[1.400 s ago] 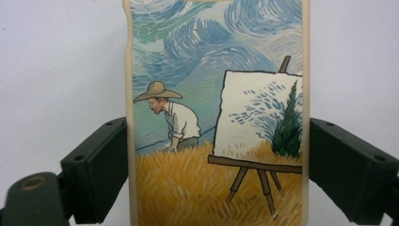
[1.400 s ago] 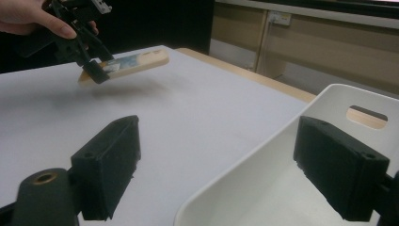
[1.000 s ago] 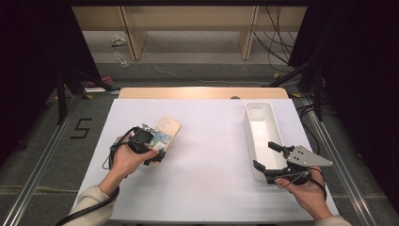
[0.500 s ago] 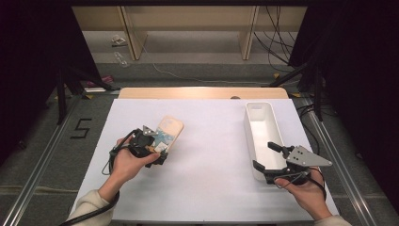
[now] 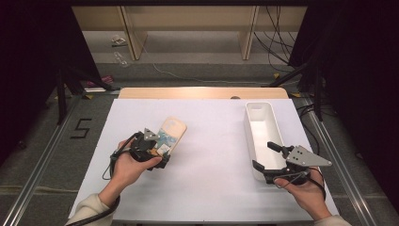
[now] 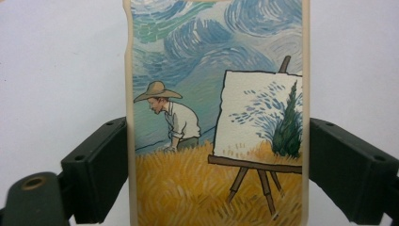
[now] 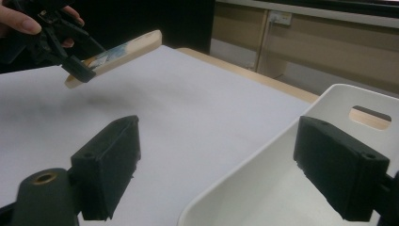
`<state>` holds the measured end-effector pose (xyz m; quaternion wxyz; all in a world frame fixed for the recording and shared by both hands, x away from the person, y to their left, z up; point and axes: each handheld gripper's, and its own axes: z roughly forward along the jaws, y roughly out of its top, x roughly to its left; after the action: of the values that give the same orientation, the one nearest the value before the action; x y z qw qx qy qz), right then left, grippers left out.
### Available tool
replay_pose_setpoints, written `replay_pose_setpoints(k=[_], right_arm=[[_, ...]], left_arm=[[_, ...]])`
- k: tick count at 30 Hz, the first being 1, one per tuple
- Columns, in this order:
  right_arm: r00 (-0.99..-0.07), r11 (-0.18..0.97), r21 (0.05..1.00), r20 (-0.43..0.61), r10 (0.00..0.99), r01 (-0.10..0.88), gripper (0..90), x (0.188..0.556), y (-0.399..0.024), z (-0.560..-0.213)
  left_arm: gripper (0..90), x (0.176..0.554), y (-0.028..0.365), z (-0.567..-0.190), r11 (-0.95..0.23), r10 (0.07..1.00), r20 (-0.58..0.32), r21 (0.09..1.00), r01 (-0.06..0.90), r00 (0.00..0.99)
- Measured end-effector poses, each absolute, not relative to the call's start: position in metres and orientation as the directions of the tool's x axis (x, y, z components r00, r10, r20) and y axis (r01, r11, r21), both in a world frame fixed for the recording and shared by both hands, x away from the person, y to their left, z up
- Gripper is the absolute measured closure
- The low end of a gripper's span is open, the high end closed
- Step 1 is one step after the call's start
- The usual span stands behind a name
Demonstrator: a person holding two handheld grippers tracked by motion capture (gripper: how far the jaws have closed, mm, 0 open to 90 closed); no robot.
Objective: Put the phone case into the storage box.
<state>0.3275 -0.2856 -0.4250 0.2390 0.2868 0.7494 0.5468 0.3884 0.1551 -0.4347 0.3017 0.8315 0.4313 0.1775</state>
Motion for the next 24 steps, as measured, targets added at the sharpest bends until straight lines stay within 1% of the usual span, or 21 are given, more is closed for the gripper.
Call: replay_pose_setpoints(k=[24], right_arm=[[-0.729,0.220,0.963,-0.037,0.683,0.158,15.9,0.327,-0.276,-0.420]], left_arm=[[11.4,0.375,0.138,-0.434,-0.487,0.785,0.053,0.669,0.562,0.617]])
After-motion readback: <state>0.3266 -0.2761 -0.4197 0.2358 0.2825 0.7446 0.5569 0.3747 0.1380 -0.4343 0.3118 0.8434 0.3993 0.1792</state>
